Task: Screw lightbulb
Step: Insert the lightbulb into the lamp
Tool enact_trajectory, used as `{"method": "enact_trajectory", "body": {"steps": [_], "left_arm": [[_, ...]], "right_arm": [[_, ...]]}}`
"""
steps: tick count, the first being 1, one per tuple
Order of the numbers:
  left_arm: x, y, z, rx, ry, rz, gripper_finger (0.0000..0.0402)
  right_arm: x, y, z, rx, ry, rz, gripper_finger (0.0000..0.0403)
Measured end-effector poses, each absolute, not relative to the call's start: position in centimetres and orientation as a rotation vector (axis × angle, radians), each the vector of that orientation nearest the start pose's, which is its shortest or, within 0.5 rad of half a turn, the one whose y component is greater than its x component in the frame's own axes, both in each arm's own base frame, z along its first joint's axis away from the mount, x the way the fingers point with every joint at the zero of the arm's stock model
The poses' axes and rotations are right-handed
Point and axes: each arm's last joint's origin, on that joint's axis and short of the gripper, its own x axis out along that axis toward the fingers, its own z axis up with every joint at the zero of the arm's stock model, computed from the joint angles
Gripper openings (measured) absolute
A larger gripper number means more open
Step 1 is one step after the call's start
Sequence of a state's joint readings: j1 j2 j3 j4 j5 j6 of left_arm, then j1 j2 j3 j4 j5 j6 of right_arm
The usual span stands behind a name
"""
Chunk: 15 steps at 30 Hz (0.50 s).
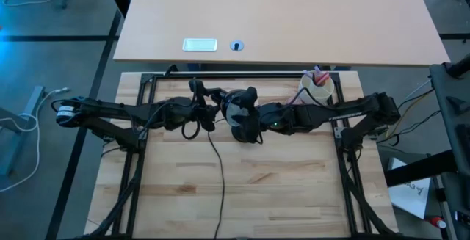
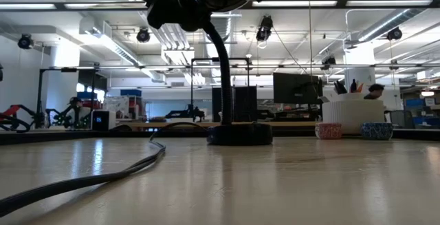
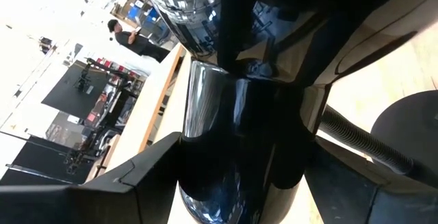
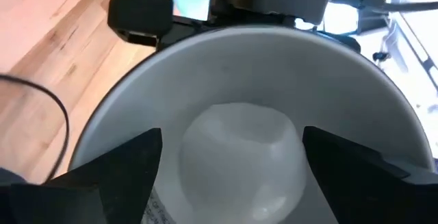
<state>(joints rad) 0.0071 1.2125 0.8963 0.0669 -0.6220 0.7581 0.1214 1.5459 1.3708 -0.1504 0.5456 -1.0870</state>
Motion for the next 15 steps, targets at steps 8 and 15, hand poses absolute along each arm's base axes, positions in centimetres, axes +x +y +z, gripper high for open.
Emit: {"method": "enact_trajectory", "body": {"steps": [8,15], "left_arm": [[26.69,1.75,31.13,0.817,0.464,0.498,0.0263],[26.71,1.75,31.22,0.834,0.461,0.496,0.0263]], "right_arm": [[35.42,2.71,35.3,-0.955,0.474,-0.271,0.0348],[35.42,2.7,35.29,-0.84,0.454,-0.297,0.0315]]}}
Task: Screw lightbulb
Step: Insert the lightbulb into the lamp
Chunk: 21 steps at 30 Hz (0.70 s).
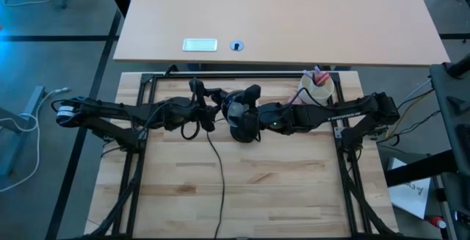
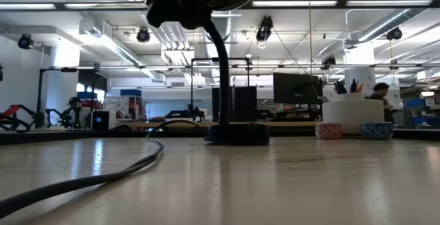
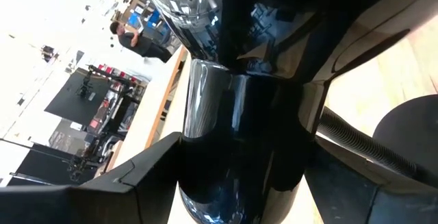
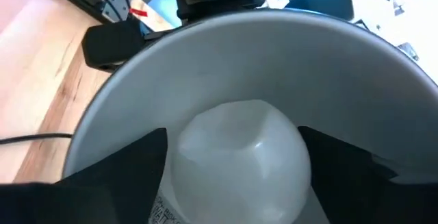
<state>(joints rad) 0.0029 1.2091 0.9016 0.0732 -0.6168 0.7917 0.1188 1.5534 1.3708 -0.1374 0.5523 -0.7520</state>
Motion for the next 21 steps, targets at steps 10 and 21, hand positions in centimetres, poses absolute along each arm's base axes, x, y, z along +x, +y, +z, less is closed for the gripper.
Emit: {"method": "enact_trajectory", "body": {"steps": [10,21], "left_arm": [[26.71,1.75,31.23,0.835,0.461,0.497,0.0263],[26.8,1.79,31.16,0.839,0.468,0.503,0.0263]], "right_arm": [[35.57,2.6,35.16,-0.614,0.419,-0.397,0.0265],[35.59,1.79,35.21,0.037,0.254,-0.55,0.0287]]}}
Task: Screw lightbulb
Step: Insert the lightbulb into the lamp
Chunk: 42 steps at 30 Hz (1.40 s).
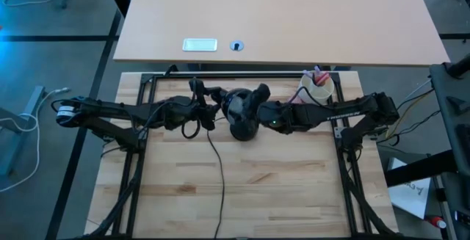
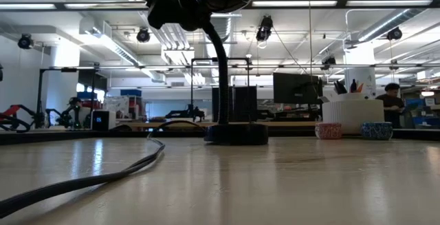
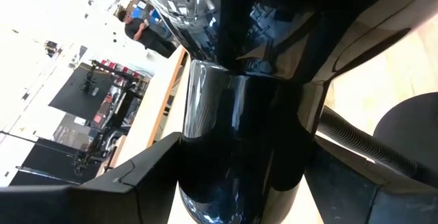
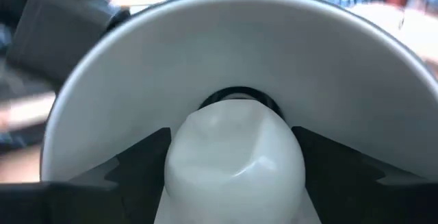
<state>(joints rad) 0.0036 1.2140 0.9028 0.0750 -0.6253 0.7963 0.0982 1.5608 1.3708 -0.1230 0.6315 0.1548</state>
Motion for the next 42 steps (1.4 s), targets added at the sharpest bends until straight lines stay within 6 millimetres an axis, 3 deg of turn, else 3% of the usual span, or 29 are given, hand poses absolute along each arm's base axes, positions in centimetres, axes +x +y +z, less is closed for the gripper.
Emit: {"method": "enact_trajectory", "body": {"steps": [5,13,17,25,42], "left_arm": [[26.8,1.8,31.1,0.842,0.473,0.502,0.0263],[26.8,1.7,31.2,0.836,0.465,0.492,0.0263],[26.8,1.7,31.1,0.838,0.472,0.49,0.0263],[26.8,1.7,31.0,0.839,0.485,0.481,0.0263],[26.8,1.6,30.9,0.829,0.489,0.475,0.0263]], "right_arm": [[35.6,1.8,35.2,0.209,0.205,-0.574,0.0283],[35.5,1.8,35.3,0.057,0.248,-0.54,0.0337],[35.3,2.0,35.3,-0.118,0.315,-0.465,0.036],[35.1,2.9,35.3,-0.624,0.43,-0.353,0.0364],[35.2,2.7,35.0,-1.04,0.528,-0.261,0.0364]]}}
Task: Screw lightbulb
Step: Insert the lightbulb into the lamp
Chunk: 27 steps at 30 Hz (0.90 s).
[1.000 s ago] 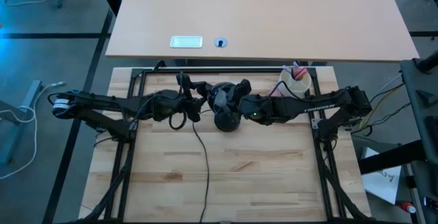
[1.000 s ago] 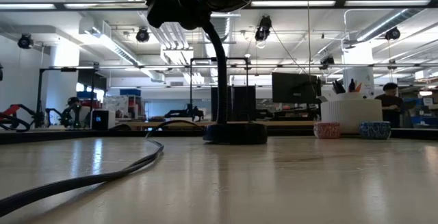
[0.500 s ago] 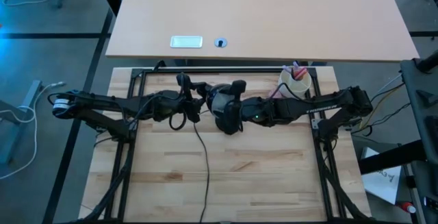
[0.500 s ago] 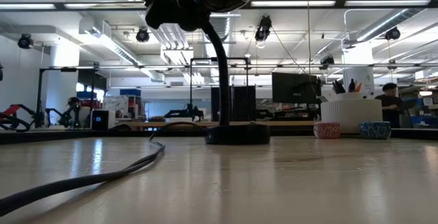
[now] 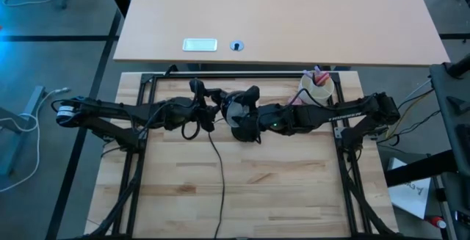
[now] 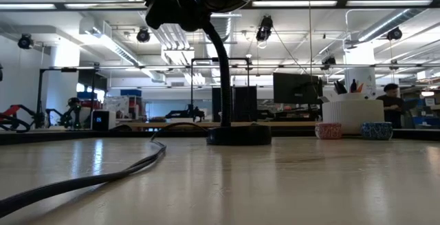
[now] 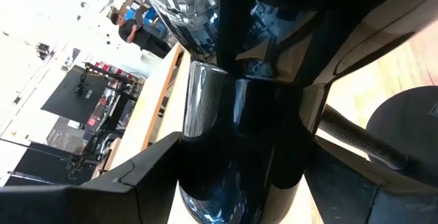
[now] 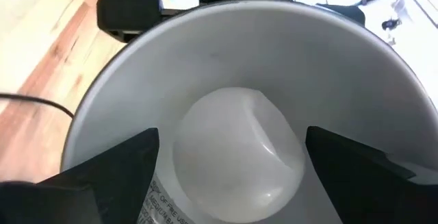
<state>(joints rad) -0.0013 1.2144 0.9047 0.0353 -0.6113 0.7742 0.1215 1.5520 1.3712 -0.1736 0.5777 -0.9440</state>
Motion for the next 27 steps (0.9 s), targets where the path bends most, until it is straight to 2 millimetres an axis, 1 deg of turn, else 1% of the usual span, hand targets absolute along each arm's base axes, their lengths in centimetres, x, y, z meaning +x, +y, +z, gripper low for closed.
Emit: {"method": "enact_trajectory", "body": {"steps": [4,7,11,15,18,21,24,27], "left_arm": [[26.8,1.6,30.9,0.824,0.487,0.476,0.0263],[26.8,1.6,30.9,0.822,0.479,0.478,0.0263],[26.9,1.6,31.0,0.821,0.469,0.48,0.0263],[26.9,1.6,31.0,0.817,0.465,0.482,0.0263],[26.9,1.6,31.0,0.817,0.465,0.483,0.0263],[26.9,1.6,31.0,0.817,0.465,0.483,0.0263],[26.9,1.6,31.0,0.818,0.465,0.483,0.0263],[26.9,1.6,31.0,0.815,0.463,0.484,0.0263]], "right_arm": [[35.3,2.7,35.0,-1.07,0.534,-0.253,0.0364],[35.3,2.6,35.0,-1.058,0.534,-0.258,0.0354],[35.3,2.4,35.0,-1.026,0.533,-0.271,0.0319],[35.3,2.0,35.0,-0.931,0.52,-0.303,0.0283],[35.3,2.0,35.1,-0.828,0.493,-0.333,0.027],[35.4,1.9,35.2,-0.69,0.454,-0.371,0.0272],[35.5,1.7,35.4,-0.5,0.39,-0.418,0.0287],[35.5,1.5,35.5,-0.272,0.329,-0.463,0.0298]]}}
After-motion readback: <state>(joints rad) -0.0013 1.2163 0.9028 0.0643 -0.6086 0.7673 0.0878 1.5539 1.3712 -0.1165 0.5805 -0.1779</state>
